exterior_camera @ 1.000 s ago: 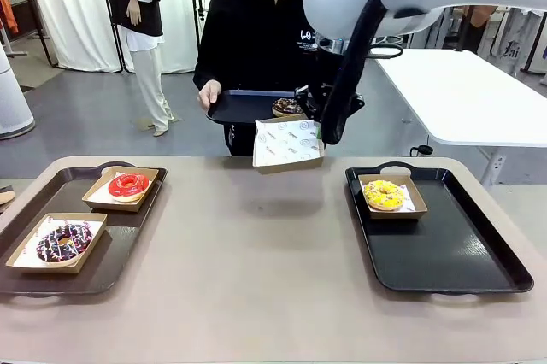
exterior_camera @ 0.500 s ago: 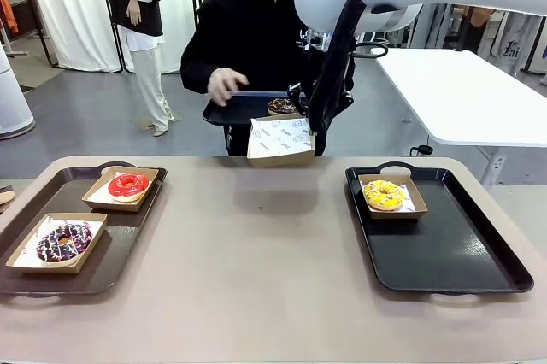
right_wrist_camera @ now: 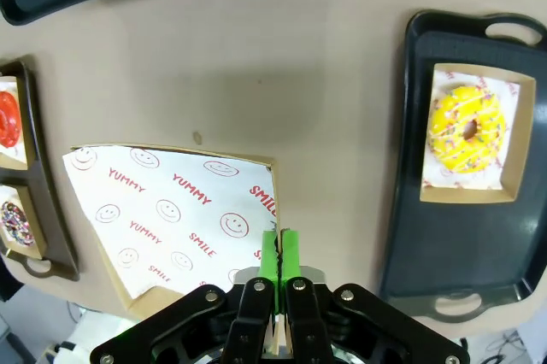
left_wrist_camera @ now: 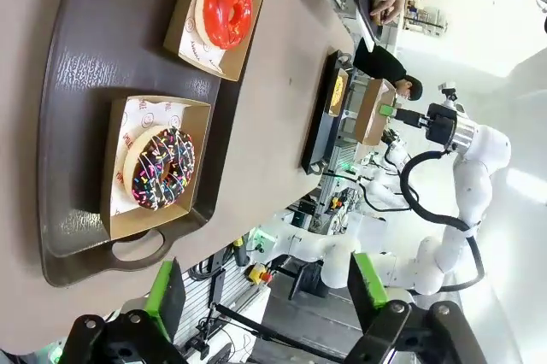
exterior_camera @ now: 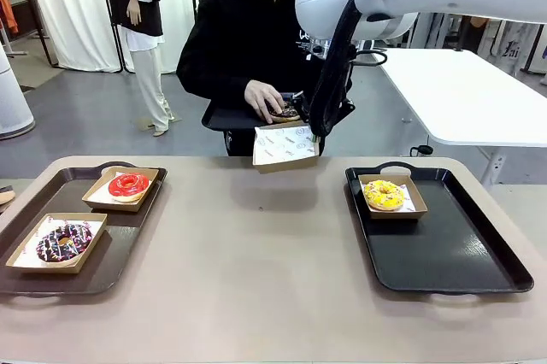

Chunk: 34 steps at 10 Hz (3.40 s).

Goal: Individually package the donuts and arrange them on the tray.
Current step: Place the picked Paper togo box on the Handle tray while simultaneously picking up another Paper togo box from the table with the other hand, then place the picked Paper togo box on the Handle tray.

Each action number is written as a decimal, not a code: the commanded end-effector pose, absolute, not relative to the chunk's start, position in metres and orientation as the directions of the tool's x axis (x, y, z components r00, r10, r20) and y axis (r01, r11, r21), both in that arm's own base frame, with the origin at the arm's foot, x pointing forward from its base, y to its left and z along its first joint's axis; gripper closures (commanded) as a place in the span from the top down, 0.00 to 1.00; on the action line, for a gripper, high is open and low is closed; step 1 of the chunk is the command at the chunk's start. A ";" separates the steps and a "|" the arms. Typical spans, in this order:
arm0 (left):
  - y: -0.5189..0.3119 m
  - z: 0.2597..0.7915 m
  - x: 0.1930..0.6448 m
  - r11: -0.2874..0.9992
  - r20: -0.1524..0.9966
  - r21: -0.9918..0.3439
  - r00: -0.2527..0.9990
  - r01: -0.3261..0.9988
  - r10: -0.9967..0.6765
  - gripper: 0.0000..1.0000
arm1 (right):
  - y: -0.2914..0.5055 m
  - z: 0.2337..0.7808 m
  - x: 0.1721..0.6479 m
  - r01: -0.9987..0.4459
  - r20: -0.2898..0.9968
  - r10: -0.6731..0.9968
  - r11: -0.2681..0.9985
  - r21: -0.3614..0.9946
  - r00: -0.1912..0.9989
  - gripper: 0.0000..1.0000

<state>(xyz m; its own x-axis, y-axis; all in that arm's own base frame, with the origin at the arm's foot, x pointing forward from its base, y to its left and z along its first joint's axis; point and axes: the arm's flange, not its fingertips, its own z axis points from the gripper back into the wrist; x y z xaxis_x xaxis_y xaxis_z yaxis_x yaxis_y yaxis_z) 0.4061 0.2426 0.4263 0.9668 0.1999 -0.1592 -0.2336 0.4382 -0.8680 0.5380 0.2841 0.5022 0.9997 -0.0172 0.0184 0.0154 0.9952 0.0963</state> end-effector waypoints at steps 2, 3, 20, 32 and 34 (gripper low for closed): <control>0.246 0.426 0.405 0.436 -0.157 -0.869 0.966 -0.234 0.206 1.00 | 0.287 0.506 0.533 0.015 0.032 -0.018 0.995 0.100 0.999 0.00; 0.246 0.426 0.405 0.436 -0.157 -0.869 0.966 -0.234 0.206 1.00 | 0.287 0.506 0.533 0.015 0.032 -0.018 0.995 0.100 0.999 0.00; 0.246 0.426 0.405 0.436 -0.157 -0.869 0.966 -0.234 0.206 1.00 | 0.279 0.515 0.524 -0.035 0.005 0.035 0.996 0.085 0.999 0.01; 0.246 0.426 0.405 0.436 -0.157 -0.869 0.966 -0.234 0.206 1.00 | 0.048 0.493 0.418 -0.037 0.009 0.037 0.997 0.070 0.999 0.01; 0.246 0.426 0.405 0.436 -0.157 -0.869 0.966 -0.234 0.206 1.00 | 0.025 0.467 0.430 -0.041 0.019 0.040 0.996 0.076 0.999 0.01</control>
